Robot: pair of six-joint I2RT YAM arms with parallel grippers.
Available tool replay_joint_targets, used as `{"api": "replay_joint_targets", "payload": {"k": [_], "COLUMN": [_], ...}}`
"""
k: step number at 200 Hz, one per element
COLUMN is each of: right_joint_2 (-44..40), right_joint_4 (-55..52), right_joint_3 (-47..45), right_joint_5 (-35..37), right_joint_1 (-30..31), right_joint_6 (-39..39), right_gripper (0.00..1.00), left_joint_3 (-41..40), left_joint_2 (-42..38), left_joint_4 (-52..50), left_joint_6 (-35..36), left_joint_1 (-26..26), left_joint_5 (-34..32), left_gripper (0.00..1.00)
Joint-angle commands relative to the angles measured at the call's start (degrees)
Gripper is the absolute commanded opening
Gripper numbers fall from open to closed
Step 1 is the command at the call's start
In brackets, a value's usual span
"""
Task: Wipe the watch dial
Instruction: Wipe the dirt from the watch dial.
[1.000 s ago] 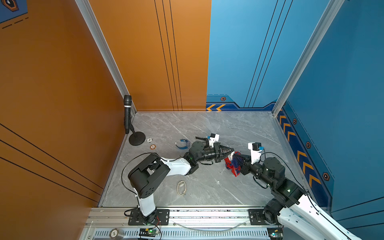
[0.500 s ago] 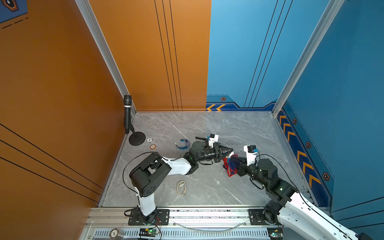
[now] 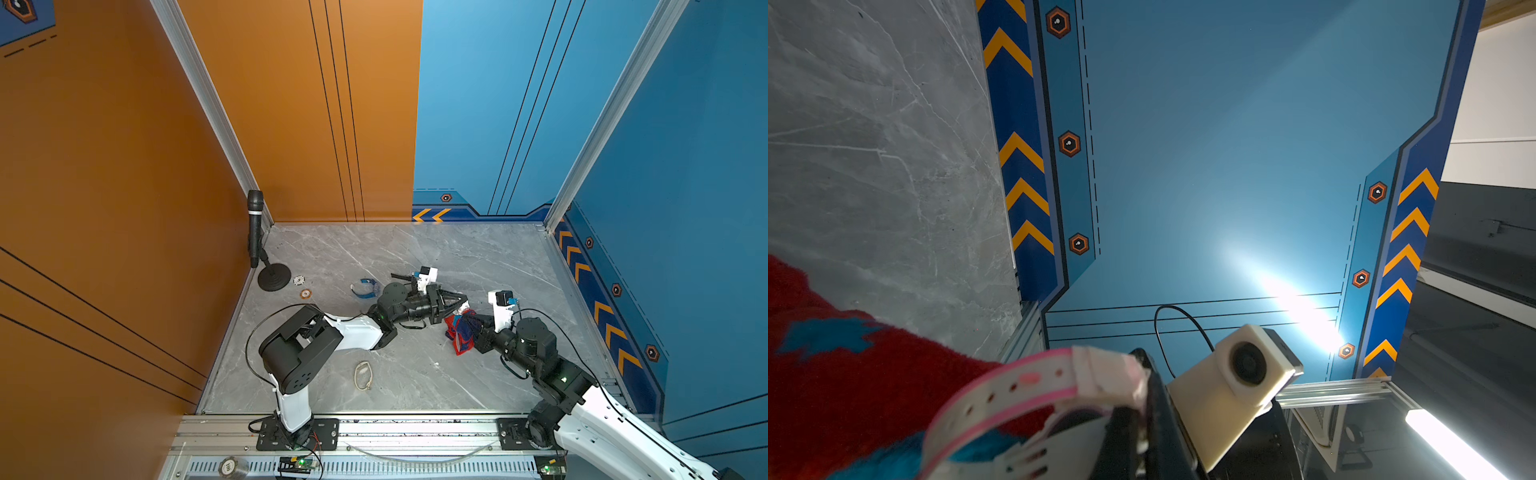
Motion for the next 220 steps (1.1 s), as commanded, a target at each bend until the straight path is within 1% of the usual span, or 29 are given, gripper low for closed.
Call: {"api": "replay_joint_targets", "payload": {"k": [1, 44, 75, 106, 176, 220], "right_joint_2": [-0.9, -0.2, 0.0, 0.2, 1.5, 2.8], "right_joint_4": [1.2, 1.7, 2.6, 3.4, 2.4, 3.7], "right_joint_3": [3.1, 1.8, -0.5, -1.6, 4.4, 1.8], "right_joint_5": [-0.4, 0.7, 0.7, 0.0, -0.6, -1.4], "right_joint_1": [0.7, 0.8, 0.0, -0.4, -0.6, -1.5], "right_joint_6": [0.1, 0.0, 0.2, 1.0, -1.4, -1.0], "right_gripper": [0.0, 0.0, 0.0, 0.0, 0.0, 0.0], "left_joint_3": [0.7, 0.8, 0.9, 1.6, 1.4, 0.7], "left_joint_2": [1.6, 2.3, 1.2, -0.1, 1.6, 1.2], "left_joint_4": [1.4, 1.5, 1.9, 0.0, 0.9, 2.1], "left_joint_6": [0.3, 0.6, 0.1, 1.0, 0.6, -0.1], "left_joint_1": [-1.5, -2.1, -1.8, -1.4, -2.4, -2.2], "left_joint_5": [0.7, 0.4, 0.5, 0.9, 1.0, 1.0], "left_gripper": [0.0, 0.0, 0.0, 0.0, 0.0, 0.0]}}
